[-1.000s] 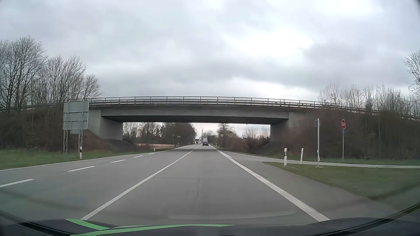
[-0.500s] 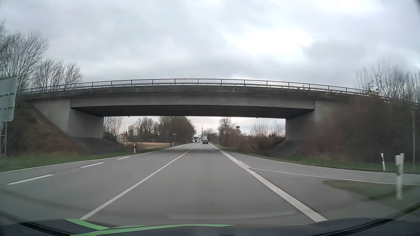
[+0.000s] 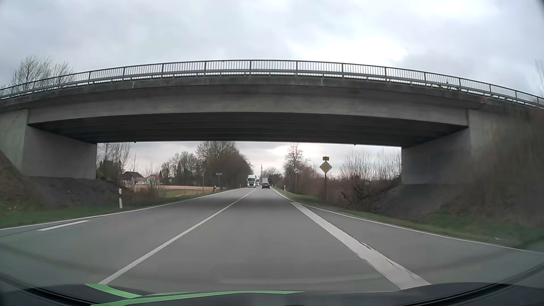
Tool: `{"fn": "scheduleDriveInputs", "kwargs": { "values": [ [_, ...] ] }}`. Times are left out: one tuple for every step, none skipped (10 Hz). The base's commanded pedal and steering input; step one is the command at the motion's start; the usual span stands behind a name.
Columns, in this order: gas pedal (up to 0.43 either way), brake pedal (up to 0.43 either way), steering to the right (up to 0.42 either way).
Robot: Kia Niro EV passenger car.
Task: Follow the waypoints while adhering to traffic rules and regulations
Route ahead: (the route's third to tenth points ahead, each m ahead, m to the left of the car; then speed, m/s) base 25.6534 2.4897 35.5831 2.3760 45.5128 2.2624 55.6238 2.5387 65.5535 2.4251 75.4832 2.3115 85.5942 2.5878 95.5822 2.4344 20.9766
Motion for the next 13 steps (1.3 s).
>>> {"fn": "scheduleDriveInputs", "kwargs": {
  "values": [
    [0.15,0.0,0.001],
    [0.15,0.0,0.001],
    [0.15,0.0,0.001],
    [0.15,0.0,0.001],
    [0.15,0.0,0.001],
    [0.15,0.0,0.001],
    [0.15,0.0,0.001],
    [0.15,0.0,0.001],
    [0.15,0.0,0.001],
    [0.15,0.0,0.001],
    [0.15,0.0,0.0],
    [0.15,0.0,0.0],
    [0.15,0.0,0.001]
  ]
}}
